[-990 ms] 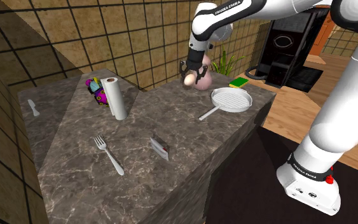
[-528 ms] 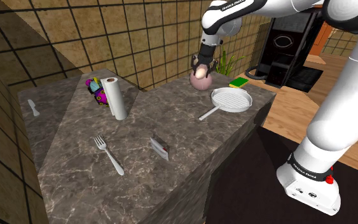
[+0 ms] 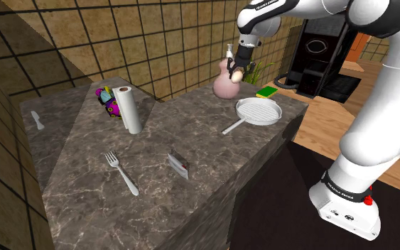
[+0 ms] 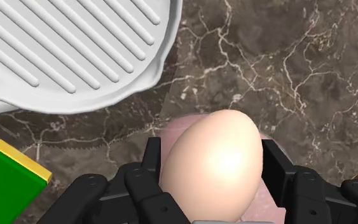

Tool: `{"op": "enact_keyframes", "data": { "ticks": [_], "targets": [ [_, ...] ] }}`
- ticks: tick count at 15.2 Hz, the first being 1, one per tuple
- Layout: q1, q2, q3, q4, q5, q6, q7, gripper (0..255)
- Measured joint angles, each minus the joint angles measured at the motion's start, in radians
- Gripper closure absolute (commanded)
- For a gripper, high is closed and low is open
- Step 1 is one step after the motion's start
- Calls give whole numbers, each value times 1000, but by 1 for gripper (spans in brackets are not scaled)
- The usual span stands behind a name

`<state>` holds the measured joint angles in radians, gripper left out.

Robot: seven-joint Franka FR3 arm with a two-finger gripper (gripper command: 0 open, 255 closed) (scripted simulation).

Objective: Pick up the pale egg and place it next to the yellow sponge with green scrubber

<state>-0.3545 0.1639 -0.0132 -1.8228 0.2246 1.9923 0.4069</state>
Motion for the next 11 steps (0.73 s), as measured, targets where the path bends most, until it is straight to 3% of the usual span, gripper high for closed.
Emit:
{"op": "enact_keyframes", "data": {
  "ticks": [11],
  "targets": [
    [-146,209,-78,309,19,-145,-199,255]
  ]
}}
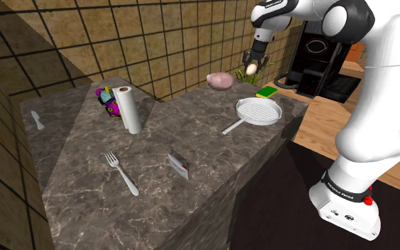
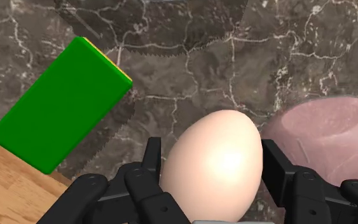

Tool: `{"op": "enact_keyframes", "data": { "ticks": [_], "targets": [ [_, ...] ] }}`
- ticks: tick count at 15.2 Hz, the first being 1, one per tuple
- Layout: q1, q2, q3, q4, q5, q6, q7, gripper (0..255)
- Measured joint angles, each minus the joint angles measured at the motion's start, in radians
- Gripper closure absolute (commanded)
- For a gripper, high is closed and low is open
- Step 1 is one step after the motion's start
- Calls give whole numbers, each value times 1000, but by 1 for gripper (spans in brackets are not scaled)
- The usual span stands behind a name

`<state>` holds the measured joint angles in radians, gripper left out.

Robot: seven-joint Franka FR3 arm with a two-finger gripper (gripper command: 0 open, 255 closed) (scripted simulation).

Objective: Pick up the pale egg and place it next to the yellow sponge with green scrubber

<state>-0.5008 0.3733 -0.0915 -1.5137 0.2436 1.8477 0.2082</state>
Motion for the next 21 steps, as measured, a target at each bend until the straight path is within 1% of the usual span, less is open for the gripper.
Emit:
{"op": "enact_keyframes", "data": {
  "ticks": [4,6,21],
  "targets": [
    [-63,119,-18,189,11,-84,-59,255],
    [-77,145,-21,211,14,-84,-76,255],
    [-75,192,-16,87,30,82,-116,255]
  ]
}}
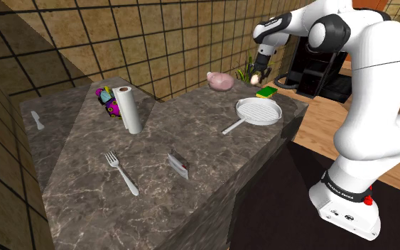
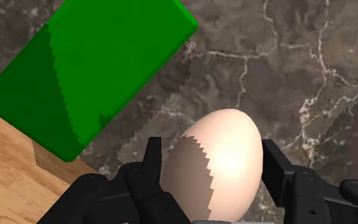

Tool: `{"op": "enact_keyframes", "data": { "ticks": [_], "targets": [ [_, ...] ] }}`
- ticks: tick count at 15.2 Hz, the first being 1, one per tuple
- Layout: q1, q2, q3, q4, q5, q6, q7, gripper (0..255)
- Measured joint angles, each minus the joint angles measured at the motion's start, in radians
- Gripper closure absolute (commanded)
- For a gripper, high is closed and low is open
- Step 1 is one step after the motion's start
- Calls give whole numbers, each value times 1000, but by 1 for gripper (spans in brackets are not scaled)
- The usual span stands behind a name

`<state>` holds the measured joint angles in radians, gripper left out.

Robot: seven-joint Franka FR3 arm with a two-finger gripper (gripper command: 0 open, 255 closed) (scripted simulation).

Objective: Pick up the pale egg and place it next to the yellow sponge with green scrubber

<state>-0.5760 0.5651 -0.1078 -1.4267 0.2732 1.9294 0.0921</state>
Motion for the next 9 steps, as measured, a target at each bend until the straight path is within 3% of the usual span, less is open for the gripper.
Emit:
{"op": "enact_keyframes", "data": {
  "ticks": [9],
  "targets": [
    [1,27,4,-37,8,63,-14,255]
  ]
}}
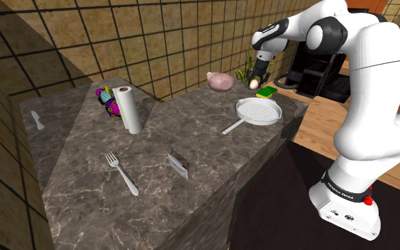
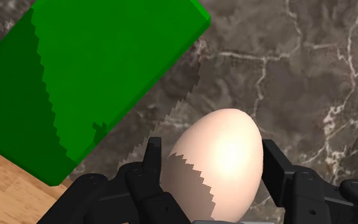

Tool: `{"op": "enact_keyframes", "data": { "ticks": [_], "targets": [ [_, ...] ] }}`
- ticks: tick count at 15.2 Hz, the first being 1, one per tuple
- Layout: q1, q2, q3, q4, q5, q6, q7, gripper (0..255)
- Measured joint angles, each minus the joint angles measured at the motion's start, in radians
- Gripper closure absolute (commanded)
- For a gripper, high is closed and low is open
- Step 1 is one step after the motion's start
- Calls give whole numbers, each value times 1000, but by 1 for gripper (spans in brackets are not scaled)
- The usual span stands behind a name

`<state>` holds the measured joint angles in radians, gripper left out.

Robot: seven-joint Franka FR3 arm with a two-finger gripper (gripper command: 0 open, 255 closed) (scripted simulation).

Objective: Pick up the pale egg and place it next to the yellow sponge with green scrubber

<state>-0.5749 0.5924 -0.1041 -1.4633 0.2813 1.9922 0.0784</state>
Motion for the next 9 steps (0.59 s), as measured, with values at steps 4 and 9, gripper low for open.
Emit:
{"op": "enact_keyframes", "data": {
  "ticks": [4,9],
  "targets": [
    [0,0,0,0,0,0,0,0],
    [0,0,0,0,0,1,0,0]
  ]
}}
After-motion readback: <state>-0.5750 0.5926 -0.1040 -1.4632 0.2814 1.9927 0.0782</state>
